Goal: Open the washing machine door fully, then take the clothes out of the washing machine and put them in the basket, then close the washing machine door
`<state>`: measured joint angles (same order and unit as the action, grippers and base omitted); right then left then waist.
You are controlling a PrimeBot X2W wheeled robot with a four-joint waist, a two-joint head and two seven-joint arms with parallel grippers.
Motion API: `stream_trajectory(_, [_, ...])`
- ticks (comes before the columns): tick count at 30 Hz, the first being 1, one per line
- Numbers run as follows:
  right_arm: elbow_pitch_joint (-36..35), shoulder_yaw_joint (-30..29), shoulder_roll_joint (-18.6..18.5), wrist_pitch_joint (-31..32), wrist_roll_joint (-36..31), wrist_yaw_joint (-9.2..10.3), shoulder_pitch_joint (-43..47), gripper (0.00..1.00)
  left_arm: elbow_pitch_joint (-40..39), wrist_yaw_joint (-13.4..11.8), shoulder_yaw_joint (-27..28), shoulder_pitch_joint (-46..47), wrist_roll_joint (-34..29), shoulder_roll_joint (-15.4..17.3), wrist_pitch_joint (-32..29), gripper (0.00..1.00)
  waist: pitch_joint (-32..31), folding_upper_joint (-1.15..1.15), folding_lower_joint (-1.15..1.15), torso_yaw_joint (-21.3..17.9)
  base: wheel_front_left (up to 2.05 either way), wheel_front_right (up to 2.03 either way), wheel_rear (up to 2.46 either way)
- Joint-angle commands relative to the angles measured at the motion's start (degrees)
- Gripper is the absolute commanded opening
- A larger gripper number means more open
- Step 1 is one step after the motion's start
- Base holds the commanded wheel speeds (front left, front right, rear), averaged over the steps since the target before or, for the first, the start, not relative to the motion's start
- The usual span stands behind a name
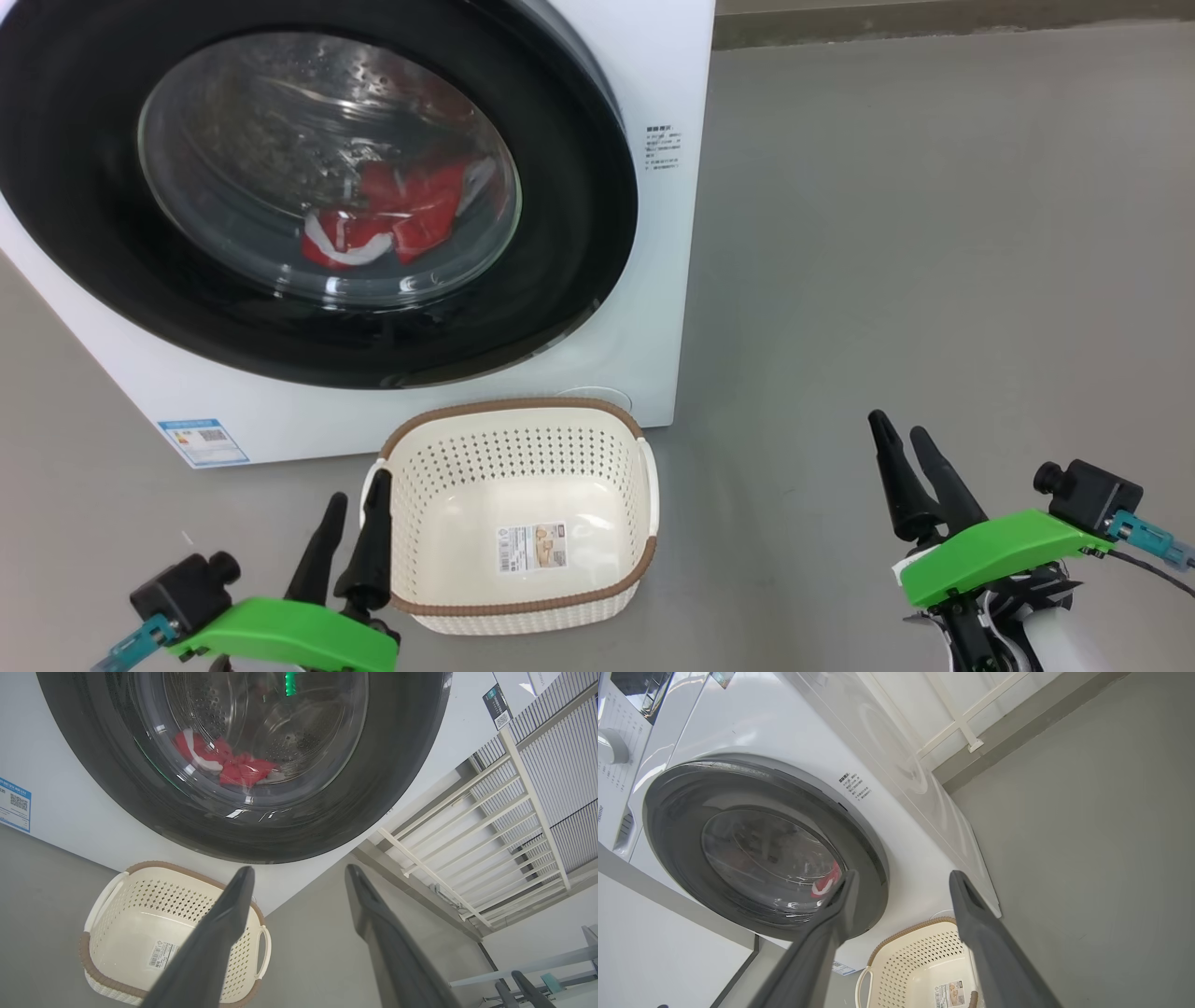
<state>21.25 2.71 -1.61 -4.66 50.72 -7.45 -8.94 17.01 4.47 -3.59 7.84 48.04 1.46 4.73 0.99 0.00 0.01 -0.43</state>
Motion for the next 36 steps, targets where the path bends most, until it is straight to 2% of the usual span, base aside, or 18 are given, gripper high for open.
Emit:
stream_trajectory(1, [-1.27, 1.11, -0.59, -0.92, -2.18, -0.02, -3.29, 1.0, -1.78, -0.54, 0.59, 2.92, -1.97, 0.88, 0.85, 1.0, -0.07, 0.0, 0.0, 0.03, 0.0, 0.0, 0.0])
stream_trajectory(36, [0.85, 4.79, -1.0, -6.66, -22.65, -0.03, -8.06, 1.0, -1.45, -3.28, -2.52, 6.78, -23.72, 1.21, 6.59, 1.0, -0.02, 0.0, 0.0, -0.16, 0.0, 0.0, 0.0])
